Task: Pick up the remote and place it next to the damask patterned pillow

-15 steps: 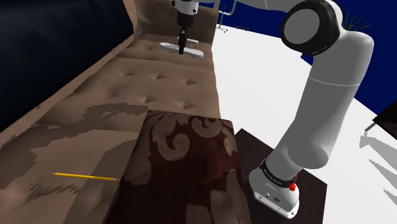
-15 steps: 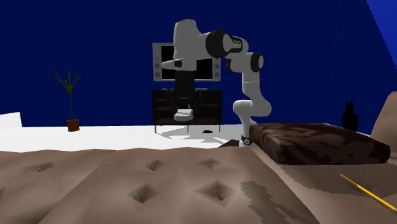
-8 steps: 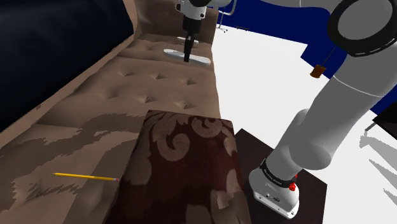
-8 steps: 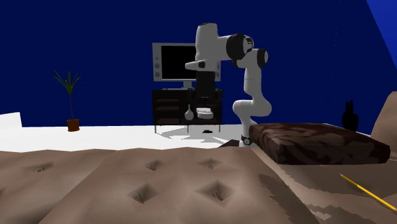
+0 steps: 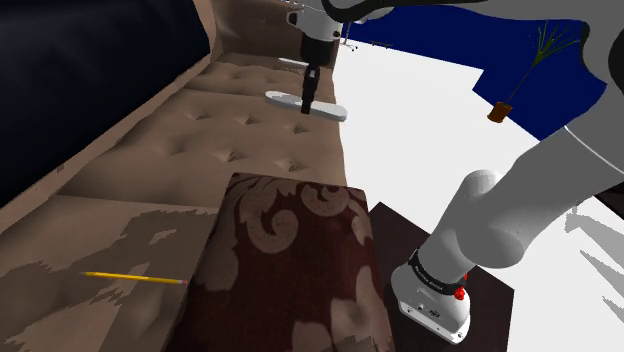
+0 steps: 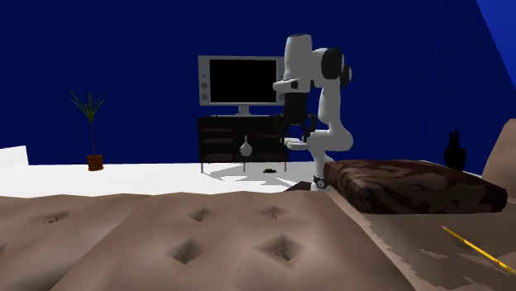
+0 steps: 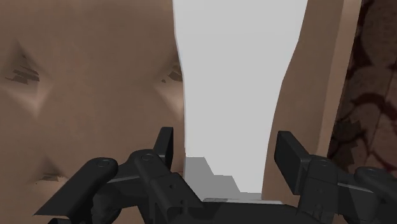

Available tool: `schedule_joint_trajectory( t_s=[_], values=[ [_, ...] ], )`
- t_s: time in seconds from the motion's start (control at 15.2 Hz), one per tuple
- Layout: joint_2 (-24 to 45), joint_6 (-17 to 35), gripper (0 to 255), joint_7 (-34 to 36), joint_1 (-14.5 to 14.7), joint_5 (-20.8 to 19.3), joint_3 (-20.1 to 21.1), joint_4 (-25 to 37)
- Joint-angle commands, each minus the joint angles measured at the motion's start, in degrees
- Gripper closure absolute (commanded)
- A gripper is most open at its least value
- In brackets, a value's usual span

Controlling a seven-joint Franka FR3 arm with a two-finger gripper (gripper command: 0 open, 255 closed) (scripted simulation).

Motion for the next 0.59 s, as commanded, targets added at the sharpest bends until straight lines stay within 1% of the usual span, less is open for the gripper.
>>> schedule_joint_trajectory(
  t_s=[0.0,0.26,0.53],
  values=[
    [-3.67,0.03,255,1.96,0.65,0.06,1.24,-3.72],
    [-11.02,-1.04,255,5.8,2.07,0.91,4.04,-10.12],
    [-10.82,2.08,255,5.87,2.04,0.89,4.04,-13.03]
  ],
)
